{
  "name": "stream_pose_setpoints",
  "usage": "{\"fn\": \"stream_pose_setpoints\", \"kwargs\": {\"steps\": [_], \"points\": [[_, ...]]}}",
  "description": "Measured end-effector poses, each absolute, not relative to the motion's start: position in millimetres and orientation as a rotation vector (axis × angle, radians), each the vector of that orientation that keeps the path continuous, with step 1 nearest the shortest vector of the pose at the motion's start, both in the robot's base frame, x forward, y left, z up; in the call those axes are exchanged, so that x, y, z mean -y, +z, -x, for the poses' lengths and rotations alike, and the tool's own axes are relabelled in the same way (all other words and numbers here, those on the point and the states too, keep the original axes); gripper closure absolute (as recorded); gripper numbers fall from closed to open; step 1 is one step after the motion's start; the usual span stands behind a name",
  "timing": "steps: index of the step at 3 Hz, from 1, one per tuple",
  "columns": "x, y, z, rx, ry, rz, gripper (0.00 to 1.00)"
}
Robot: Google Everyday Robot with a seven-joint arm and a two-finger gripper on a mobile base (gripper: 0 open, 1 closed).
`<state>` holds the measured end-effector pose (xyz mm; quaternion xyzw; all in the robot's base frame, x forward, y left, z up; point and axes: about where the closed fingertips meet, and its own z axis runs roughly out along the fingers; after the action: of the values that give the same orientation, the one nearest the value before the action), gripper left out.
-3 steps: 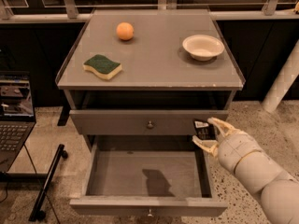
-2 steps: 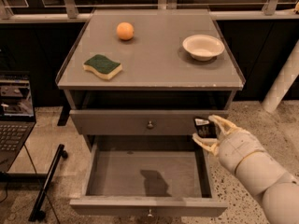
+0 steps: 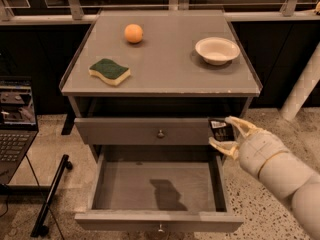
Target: Pick rxbar chocolate from middle drawer and place on counter
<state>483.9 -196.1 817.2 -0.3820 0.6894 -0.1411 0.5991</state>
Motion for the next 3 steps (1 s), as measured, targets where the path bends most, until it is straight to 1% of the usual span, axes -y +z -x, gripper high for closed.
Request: {"fn": "stream_pose_setpoints", "kwargs": {"steps": [1, 2, 3], "points": [[204.5, 845.4, -511.8, -1.533, -0.311, 0.992, 1.00], [202.5, 873.8, -551.8, -1.472, -0.259, 1.114, 1.00], [188.8, 890.4, -593.1, -1.427, -0.167, 1.217, 1.00]]}}
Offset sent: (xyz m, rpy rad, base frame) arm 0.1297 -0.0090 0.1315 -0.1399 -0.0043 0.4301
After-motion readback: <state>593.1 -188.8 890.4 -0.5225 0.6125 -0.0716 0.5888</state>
